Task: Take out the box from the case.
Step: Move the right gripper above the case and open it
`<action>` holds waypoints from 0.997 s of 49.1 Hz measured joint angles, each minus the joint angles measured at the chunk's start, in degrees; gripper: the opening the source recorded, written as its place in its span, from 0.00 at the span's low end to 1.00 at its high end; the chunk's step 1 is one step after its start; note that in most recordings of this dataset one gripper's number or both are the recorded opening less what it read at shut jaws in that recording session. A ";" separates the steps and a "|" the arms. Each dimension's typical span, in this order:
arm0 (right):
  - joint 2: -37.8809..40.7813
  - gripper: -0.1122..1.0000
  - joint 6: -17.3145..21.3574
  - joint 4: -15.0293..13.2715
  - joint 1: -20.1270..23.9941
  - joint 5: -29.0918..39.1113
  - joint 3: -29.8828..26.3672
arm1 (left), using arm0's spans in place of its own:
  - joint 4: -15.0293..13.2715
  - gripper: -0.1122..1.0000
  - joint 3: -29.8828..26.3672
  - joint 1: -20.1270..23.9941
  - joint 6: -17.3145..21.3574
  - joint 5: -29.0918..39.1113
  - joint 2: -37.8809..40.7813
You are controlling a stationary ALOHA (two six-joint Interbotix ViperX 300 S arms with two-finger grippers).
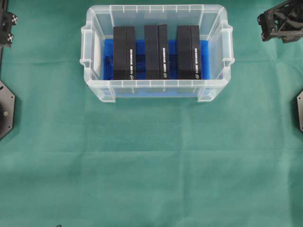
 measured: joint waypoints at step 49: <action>0.00 0.95 3.60 -3.08 0.00 -0.18 1.58 | 0.00 0.98 2.55 0.09 -0.79 -2.29 0.26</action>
